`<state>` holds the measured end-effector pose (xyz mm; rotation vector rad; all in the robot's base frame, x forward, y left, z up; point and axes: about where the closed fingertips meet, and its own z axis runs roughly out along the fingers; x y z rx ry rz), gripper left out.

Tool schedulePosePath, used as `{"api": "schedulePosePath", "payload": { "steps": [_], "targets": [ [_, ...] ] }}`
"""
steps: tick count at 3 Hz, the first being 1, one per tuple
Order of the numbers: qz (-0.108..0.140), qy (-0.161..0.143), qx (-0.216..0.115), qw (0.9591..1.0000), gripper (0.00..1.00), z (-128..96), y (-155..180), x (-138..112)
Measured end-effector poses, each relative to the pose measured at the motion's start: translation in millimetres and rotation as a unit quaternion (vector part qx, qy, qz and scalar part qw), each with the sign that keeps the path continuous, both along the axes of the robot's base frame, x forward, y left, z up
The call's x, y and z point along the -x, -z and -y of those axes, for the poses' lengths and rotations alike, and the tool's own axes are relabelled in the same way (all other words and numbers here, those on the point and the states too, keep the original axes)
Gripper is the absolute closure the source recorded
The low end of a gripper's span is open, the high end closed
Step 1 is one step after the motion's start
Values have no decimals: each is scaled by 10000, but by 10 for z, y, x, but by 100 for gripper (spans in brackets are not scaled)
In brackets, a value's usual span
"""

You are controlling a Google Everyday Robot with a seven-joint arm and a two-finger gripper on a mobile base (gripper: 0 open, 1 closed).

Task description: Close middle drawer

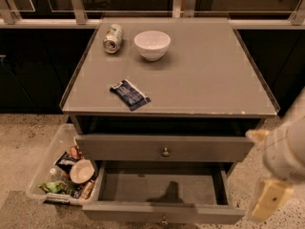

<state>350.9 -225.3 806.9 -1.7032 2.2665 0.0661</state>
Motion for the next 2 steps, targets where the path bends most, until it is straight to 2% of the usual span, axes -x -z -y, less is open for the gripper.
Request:
{"api": "schedulePosePath", "payload": {
  "steps": [1, 2],
  "targets": [
    [-594, 129, -87, 9981, 0, -34, 804, 430],
    [-1157, 216, -102, 9930, 0, -76, 1458, 848]
  ]
}}
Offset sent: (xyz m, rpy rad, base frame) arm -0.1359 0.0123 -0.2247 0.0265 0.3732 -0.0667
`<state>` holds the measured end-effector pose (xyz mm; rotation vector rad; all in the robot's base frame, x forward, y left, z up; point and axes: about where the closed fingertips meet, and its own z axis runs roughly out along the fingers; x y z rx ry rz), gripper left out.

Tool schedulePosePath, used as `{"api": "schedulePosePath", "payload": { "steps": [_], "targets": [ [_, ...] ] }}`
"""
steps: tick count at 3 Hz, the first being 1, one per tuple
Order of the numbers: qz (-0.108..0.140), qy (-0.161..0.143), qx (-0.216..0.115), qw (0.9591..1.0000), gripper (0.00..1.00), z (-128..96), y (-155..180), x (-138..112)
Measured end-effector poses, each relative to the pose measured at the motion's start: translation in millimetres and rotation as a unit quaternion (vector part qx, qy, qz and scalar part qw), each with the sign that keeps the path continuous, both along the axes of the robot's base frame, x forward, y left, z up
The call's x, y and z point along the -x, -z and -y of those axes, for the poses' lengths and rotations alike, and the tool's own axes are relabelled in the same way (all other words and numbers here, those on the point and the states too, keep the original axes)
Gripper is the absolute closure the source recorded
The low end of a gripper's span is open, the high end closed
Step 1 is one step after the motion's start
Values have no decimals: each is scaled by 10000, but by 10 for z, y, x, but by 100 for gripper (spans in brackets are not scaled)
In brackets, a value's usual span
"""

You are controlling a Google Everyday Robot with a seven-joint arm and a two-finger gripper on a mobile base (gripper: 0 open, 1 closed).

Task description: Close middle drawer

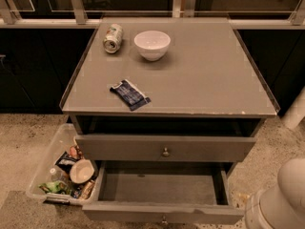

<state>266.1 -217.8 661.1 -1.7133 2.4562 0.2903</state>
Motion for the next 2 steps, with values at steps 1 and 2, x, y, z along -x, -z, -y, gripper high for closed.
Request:
{"api": "schedulePosePath", "payload": {
  "steps": [1, 2],
  "targets": [
    [-65, -9, 15, 10000, 0, 4, 39, 70],
    [-97, -9, 42, 9999, 0, -4, 93, 130]
  ]
}}
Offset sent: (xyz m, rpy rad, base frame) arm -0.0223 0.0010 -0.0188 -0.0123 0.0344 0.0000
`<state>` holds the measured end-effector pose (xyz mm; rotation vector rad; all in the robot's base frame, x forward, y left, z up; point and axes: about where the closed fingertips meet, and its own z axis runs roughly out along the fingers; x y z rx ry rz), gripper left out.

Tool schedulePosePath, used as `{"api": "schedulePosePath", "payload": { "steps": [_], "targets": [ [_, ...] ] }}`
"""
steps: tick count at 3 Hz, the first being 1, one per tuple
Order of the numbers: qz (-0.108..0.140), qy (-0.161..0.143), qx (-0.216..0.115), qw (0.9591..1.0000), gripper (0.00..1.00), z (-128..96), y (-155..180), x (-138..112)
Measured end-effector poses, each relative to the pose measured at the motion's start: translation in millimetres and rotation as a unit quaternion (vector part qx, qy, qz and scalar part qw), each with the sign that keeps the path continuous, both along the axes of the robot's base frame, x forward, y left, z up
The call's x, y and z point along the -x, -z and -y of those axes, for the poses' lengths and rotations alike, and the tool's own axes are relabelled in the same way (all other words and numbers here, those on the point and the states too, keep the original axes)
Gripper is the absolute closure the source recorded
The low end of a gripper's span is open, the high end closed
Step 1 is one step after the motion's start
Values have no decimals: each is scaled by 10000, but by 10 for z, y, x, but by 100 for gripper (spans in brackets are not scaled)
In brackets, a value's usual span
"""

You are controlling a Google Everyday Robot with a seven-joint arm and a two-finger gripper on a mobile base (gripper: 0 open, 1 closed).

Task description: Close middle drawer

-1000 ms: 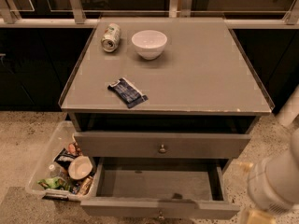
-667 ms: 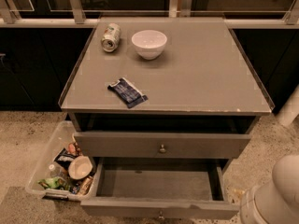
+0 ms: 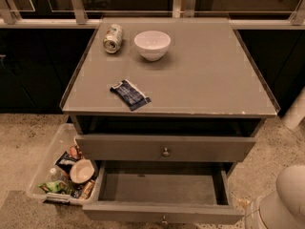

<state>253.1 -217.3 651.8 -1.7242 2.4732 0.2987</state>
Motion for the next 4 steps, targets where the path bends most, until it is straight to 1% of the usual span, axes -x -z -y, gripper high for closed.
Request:
{"api": "schedulePosePath", "payload": {
  "steps": [1, 2, 3, 4],
  "targets": [
    [-298, 118, 94, 9994, 0, -13, 424, 311],
    [-949, 330, -71, 9949, 0, -66, 1125, 887],
    [-1085, 335, -158, 9934, 0, -101, 1227, 979],
    [-1077, 336, -151, 9935, 0, -98, 1221, 977]
  ]
}}
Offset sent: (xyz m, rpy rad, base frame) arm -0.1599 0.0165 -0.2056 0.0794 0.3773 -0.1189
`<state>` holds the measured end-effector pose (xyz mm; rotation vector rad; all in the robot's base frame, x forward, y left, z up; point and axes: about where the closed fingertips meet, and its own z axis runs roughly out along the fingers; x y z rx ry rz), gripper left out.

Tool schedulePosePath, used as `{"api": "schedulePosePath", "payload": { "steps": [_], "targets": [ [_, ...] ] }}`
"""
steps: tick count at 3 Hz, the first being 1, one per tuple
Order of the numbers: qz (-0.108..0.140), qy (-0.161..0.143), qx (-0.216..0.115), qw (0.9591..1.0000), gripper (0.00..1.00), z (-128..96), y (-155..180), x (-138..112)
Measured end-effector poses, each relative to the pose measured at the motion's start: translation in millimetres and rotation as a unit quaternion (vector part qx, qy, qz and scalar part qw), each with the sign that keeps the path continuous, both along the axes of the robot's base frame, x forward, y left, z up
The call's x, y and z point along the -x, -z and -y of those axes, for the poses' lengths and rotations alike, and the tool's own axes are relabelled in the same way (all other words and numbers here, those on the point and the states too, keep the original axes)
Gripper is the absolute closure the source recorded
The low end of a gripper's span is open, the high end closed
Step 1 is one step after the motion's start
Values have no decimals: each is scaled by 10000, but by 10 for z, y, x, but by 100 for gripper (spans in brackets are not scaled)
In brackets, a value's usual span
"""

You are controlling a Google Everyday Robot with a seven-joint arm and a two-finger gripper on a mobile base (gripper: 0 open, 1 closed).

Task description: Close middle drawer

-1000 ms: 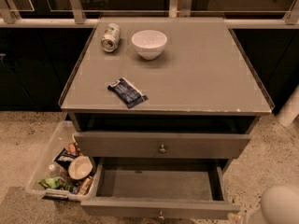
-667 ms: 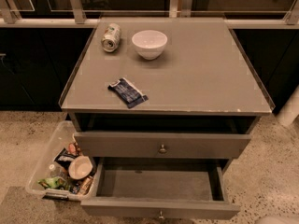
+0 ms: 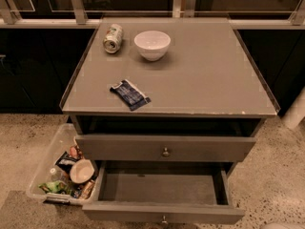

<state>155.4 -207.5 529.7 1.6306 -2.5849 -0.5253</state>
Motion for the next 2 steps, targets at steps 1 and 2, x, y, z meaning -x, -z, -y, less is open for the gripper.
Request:
{"api": "schedulePosePath", "payload": {
  "steps": [1, 2],
  "targets": [
    [-92, -16, 59, 9999, 0, -15, 134, -83],
    [-259, -123, 57, 9996, 0, -113, 349, -288]
  ]
}}
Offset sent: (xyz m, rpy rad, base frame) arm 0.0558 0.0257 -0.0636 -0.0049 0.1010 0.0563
